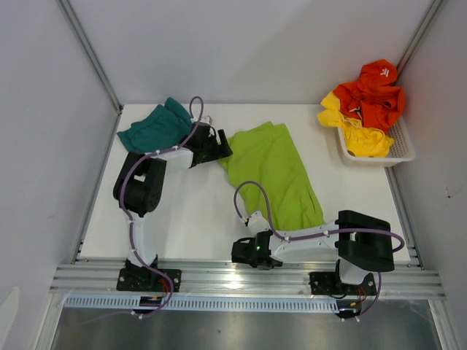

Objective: Fold and stack the shorts
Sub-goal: Fold the shorts

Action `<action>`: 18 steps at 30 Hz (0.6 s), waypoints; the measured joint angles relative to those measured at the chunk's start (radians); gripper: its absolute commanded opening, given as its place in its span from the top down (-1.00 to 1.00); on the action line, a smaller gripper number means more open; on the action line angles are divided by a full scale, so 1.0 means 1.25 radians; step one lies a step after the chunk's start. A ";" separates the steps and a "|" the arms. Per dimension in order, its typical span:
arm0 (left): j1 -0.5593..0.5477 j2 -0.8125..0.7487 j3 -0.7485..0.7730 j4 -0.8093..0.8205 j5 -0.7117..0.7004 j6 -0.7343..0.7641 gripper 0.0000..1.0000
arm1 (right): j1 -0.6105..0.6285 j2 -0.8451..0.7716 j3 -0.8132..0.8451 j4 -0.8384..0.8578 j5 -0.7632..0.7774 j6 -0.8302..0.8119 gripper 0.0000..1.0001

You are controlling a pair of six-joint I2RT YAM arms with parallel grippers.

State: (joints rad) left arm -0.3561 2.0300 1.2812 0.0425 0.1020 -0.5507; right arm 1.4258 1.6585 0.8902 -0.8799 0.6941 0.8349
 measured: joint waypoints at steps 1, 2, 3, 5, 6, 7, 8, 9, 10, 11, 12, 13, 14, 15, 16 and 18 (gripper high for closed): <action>0.000 -0.001 -0.003 0.000 -0.002 0.000 -0.58 | 0.000 0.000 0.000 0.000 -0.001 0.000 1.00; 0.000 -0.001 -0.008 0.001 -0.002 -0.002 -0.51 | 0.000 -0.001 0.000 0.000 -0.002 0.000 1.00; 0.000 -0.001 -0.010 0.004 -0.002 -0.005 -0.37 | 0.000 -0.002 0.000 0.000 -0.002 0.001 1.00; 0.000 -0.001 -0.011 0.007 -0.001 -0.014 -0.11 | 0.000 -0.003 0.000 0.000 -0.003 0.002 1.00; 0.000 -0.001 -0.012 0.010 0.000 -0.020 0.17 | 0.000 -0.006 0.000 0.001 -0.006 0.003 1.00; 0.000 -0.001 -0.014 0.017 0.002 -0.028 0.35 | 0.000 -0.008 0.000 0.002 -0.010 0.003 1.00; 0.000 -0.001 -0.018 0.027 0.004 -0.033 0.54 | 0.001 -0.011 0.000 0.002 -0.013 0.005 1.00; 0.000 -0.001 -0.022 0.036 0.005 -0.036 0.94 | 0.002 -0.014 0.000 0.002 -0.017 0.007 1.00; 0.000 -0.001 -0.024 0.040 0.004 -0.044 1.00 | 0.004 -0.017 -0.001 0.003 -0.021 0.009 1.00; 0.000 0.000 -0.024 0.042 0.003 -0.042 1.00 | 0.007 -0.020 -0.002 0.004 -0.024 0.012 1.00; 0.000 0.001 -0.023 0.044 -0.002 -0.042 1.00 | 0.011 -0.024 -0.004 0.005 -0.026 0.017 1.00; 0.000 0.003 -0.018 0.039 -0.007 -0.042 1.00 | 0.015 -0.027 -0.006 0.006 -0.028 0.021 1.00; 0.001 0.008 -0.008 0.034 -0.012 -0.042 1.00 | 0.021 -0.030 -0.008 0.006 -0.030 0.024 1.00; 0.001 0.012 0.003 0.028 -0.015 -0.042 1.00 | 0.026 -0.032 -0.010 0.007 -0.032 0.026 1.00; 0.002 0.018 0.017 0.018 -0.016 -0.041 1.00 | 0.034 -0.034 -0.011 0.007 -0.032 0.030 1.00; 0.003 0.029 0.044 -0.001 -0.016 -0.041 1.00 | 0.052 -0.035 -0.012 0.009 -0.031 0.040 1.00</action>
State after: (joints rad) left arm -0.3527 2.0663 1.3357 0.0410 0.0826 -0.6014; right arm 1.4902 1.6142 0.8753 -0.8684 0.6556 0.8852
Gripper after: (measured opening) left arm 0.003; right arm 0.046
